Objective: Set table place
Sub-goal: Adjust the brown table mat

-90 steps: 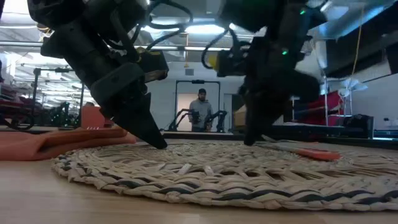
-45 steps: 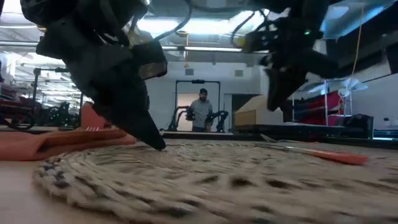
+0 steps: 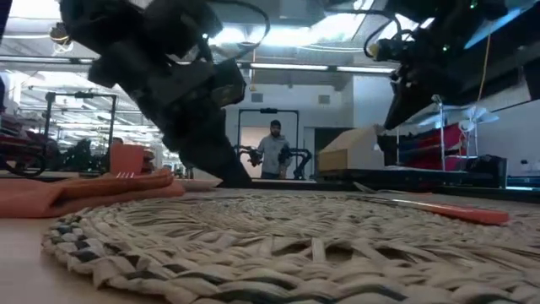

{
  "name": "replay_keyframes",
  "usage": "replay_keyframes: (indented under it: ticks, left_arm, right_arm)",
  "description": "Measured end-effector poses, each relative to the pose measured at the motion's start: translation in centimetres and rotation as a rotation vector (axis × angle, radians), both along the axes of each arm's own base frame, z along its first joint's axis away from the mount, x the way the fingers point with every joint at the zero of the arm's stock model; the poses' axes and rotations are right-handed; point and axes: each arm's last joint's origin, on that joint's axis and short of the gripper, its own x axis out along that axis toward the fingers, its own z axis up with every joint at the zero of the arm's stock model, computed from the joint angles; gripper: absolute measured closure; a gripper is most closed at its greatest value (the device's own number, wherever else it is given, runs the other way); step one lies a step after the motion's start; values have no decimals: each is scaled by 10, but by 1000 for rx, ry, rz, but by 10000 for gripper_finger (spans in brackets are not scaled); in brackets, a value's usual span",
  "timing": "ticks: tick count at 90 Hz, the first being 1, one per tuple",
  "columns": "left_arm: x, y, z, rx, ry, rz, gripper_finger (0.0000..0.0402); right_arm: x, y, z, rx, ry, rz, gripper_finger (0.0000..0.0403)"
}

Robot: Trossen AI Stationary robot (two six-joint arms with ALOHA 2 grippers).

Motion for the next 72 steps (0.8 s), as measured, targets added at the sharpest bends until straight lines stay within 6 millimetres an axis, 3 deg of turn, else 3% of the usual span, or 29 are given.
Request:
replay_keyframes:
  ticks: [47,72]
  left_arm:
    - [-2,54,-9,58,99,45,402]
    - [-3,83,-9,75,97,122,402]
  right_arm:
    - [-16,-64,-4,31,68,5,402]
    - [-24,-82,-3,27,57,-11,401]
